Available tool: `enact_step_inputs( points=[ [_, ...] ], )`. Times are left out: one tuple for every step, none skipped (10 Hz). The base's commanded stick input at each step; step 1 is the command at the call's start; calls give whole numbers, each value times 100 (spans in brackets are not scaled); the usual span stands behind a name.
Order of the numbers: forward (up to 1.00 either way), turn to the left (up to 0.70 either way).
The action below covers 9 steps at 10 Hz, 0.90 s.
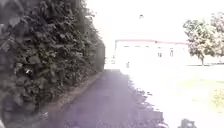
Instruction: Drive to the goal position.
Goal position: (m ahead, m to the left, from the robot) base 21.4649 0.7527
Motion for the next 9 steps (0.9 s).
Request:
enact_step_inputs(
  points=[
    [85, 0],
    [85, 0],
    [85, 0],
    [85, 0],
    [85, 0],
    [85, 0],
    [85, 0],
    [85, 0],
    [85, 0]
  ],
)
